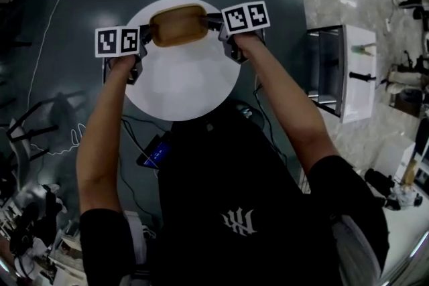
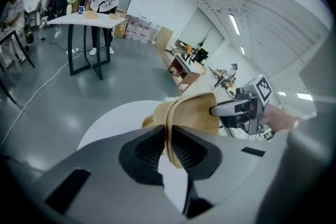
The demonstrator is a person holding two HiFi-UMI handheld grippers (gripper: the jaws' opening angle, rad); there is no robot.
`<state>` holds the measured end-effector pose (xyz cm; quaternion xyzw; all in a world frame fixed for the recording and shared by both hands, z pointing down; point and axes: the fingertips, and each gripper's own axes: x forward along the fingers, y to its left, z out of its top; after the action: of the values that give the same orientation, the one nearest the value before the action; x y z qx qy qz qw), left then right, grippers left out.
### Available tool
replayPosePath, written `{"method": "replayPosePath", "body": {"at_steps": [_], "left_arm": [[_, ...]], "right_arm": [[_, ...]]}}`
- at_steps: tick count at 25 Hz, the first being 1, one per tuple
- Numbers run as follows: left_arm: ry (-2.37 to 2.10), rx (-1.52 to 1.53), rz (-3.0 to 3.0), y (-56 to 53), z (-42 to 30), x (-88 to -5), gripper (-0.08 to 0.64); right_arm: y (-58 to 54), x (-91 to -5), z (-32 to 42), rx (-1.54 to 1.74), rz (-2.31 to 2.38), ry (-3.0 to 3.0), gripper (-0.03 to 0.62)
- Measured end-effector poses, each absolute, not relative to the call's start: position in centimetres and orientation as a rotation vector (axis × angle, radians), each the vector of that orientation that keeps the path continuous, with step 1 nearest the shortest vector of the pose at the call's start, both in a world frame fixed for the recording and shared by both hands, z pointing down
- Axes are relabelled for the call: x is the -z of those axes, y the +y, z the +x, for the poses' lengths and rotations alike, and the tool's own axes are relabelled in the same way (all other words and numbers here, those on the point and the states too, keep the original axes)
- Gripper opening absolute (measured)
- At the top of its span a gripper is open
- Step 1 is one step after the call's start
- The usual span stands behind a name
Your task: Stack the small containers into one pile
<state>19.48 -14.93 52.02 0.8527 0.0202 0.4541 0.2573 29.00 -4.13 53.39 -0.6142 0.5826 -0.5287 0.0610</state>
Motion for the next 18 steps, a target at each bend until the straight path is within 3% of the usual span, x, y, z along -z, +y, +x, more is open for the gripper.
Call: {"method": "replayPosePath", "body": {"at_steps": [18], "left_arm": [[0.108,-1.234,2.112,-15.0,20.3,-56.5,0.051]], "right_arm": [[-4.7,-58.4,30.5,1.885,-1.770,1.490,0.096]]}}
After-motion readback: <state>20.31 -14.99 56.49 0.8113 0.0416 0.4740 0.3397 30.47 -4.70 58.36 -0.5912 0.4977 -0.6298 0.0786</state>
